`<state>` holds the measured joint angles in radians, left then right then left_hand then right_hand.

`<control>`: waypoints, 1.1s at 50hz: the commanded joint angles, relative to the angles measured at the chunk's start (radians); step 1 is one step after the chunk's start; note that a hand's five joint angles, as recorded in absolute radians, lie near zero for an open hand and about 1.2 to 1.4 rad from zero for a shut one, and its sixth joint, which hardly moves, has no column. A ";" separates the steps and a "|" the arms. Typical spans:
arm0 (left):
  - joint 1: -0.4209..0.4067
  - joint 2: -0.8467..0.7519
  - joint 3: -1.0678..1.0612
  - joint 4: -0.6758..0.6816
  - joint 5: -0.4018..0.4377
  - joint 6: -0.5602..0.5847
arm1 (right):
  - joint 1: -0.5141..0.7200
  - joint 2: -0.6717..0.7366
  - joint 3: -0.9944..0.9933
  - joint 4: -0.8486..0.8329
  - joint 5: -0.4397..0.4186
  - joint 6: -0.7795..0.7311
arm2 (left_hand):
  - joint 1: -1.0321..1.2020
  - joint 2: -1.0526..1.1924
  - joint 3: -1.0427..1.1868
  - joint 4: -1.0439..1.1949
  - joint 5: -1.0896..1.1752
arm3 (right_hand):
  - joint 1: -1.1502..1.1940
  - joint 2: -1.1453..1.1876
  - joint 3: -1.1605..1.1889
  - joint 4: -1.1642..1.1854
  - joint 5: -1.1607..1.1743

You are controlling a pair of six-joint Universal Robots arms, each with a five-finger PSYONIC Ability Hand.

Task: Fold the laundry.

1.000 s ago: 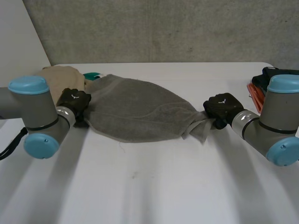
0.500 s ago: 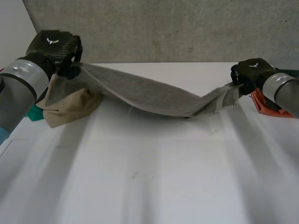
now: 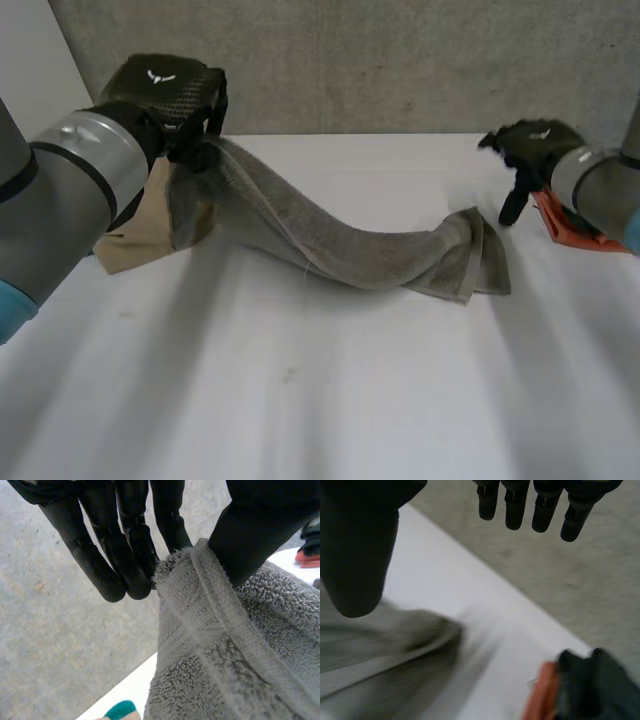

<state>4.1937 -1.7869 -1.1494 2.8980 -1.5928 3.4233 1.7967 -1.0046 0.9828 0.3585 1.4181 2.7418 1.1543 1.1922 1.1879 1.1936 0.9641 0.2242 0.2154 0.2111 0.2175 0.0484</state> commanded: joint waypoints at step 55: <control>0.095 -0.150 -0.075 -0.105 0.023 0.161 | -0.033 -0.218 0.393 0.055 -0.113 -0.416 | 0.242 0.204 0.208 0.203 0.258 | 1.172 1.181 1.185 1.179 1.173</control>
<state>4.2297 -1.8038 -1.1426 2.7985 -1.6309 3.4228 1.8632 -1.1315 1.4296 -0.0115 1.3917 2.6599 1.1543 1.1941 1.1880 1.1938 0.9641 1.1249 1.1780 1.1836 1.1934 0.9911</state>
